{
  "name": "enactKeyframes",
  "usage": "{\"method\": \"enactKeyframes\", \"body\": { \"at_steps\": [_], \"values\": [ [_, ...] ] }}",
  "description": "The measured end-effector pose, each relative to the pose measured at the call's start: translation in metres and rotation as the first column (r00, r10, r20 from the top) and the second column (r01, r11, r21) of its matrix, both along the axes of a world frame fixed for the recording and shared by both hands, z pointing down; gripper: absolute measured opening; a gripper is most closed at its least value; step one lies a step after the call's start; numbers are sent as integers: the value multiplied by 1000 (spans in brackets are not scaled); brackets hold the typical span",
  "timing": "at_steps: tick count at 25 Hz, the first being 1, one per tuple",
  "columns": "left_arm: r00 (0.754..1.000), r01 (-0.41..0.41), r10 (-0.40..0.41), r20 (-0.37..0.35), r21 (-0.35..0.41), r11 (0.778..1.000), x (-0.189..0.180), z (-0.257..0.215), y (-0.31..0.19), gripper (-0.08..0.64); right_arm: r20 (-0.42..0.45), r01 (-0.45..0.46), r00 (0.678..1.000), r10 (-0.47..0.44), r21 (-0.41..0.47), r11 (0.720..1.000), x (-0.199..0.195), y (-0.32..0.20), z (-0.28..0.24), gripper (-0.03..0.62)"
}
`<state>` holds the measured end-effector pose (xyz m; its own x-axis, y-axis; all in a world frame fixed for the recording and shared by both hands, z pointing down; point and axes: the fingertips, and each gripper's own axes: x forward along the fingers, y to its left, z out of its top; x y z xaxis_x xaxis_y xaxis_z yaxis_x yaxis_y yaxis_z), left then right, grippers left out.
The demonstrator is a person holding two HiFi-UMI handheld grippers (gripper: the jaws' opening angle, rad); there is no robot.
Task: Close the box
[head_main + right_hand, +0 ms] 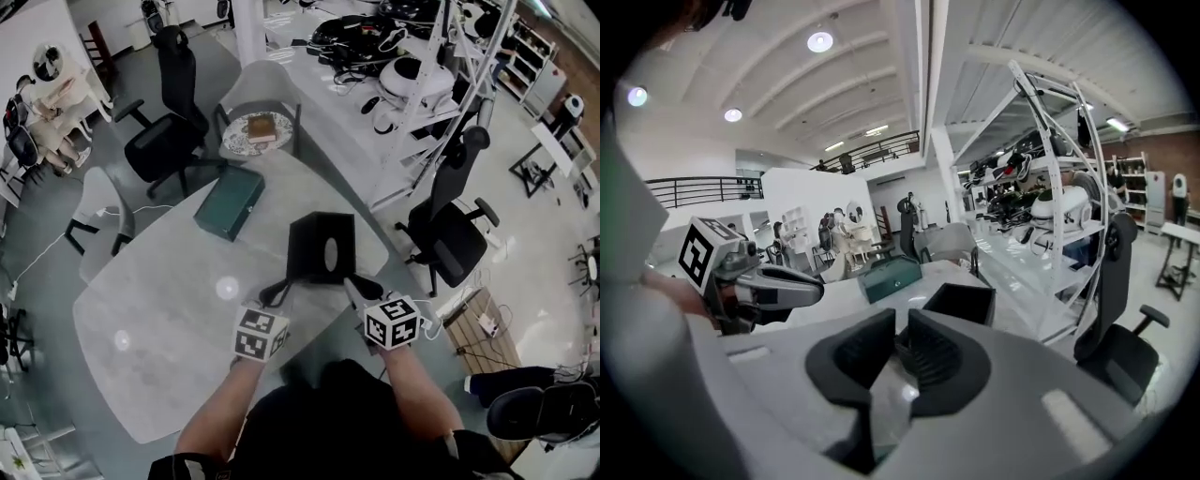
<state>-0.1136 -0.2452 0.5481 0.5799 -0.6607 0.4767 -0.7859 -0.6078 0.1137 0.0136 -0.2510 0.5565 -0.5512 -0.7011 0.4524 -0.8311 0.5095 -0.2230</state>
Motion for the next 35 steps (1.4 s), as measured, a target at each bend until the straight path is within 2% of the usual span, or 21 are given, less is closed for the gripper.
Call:
{"method": "enactKeyframes", "body": {
  "at_steps": [1, 3, 4, 9, 13, 20, 24, 30, 35],
  "values": [
    [1000, -13, 13, 9, -5, 1000, 0, 6, -4, 44, -11, 1, 1000, -1, -5, 1000, 0, -4, 3, 54],
    [999, -35, 35, 26, -12, 999, 1, 18, -11, 141, -36, -17, 999, 16, -19, 1000, 6, -14, 10, 65],
    [998, -47, 47, 33, -19, 999, 1, 25, -15, 150, -41, -33, 999, 32, -29, 999, 9, -20, 13, 76],
    [993, -81, 86, 76, -76, 994, 6, 59, -39, 158, -53, -72, 996, 68, -80, 994, 16, -45, 36, 87],
    [988, -82, 94, 124, -98, 992, 14, 84, -56, 167, -74, -67, 996, 57, -134, 989, 22, -58, 63, 137],
    [980, -72, 100, 172, -160, 984, 14, 129, -75, 170, -71, -69, 996, 56, -190, 979, 29, -76, 89, 137],
    [967, -121, 153, 203, -161, 980, 19, 148, -81, 180, -77, -67, 996, 53, -199, 978, 29, -81, 95, 137],
    [972, -143, 167, 167, -146, 979, 18, 155, -82, 196, -98, -47, 995, 24, -232, 972, 23, -73, 108, 137],
    [973, -132, 157, 171, -150, 980, 16, 157, -81, 196, -124, -34, 992, 1, -263, 964, 20, -67, 115, 137]
  ]
}}
